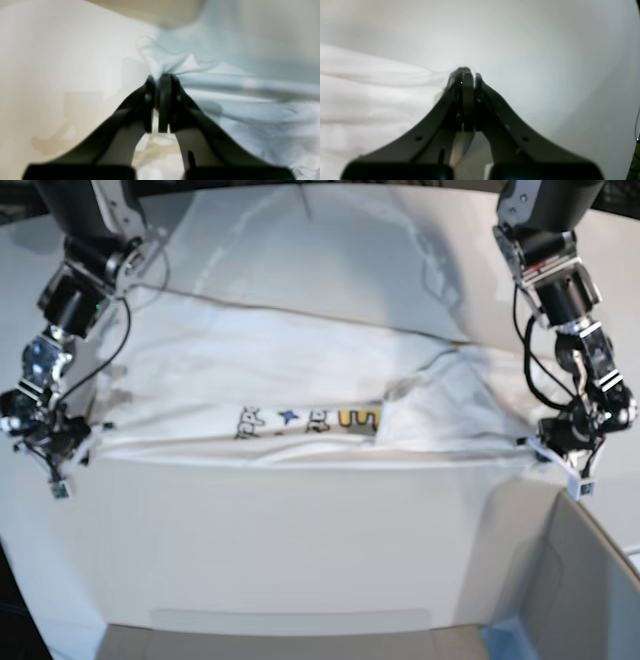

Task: Layout the t-shirt on the table in an organized manner, then fold the t-shirt properly
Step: 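Fold the held shirt edge over the body with both grippers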

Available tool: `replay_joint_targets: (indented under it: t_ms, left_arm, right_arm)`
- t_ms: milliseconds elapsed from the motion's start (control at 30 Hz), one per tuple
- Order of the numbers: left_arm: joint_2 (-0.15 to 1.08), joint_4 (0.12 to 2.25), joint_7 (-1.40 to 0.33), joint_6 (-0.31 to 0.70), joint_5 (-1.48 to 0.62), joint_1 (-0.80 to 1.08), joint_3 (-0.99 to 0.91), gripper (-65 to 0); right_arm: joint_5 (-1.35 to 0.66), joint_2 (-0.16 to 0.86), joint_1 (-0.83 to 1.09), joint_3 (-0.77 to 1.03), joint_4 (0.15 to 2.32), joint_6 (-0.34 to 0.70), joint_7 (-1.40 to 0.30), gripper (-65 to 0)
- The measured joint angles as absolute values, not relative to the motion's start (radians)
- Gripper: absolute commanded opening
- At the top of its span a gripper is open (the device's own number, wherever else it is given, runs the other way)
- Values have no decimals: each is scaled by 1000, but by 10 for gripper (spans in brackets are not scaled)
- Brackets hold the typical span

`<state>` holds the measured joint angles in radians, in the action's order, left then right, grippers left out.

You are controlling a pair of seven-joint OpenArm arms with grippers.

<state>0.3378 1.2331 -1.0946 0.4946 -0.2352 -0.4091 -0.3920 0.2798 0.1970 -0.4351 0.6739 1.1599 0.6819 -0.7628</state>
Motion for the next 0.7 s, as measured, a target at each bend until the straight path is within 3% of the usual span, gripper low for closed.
replay_joint_targets:
  t_ms: [700]
  left_arm:
    - [336, 1232, -1098, 494, -233, -399, -395, -621]
  right_arm:
    - [265, 155, -244, 678, 1364, 682, -762, -650]
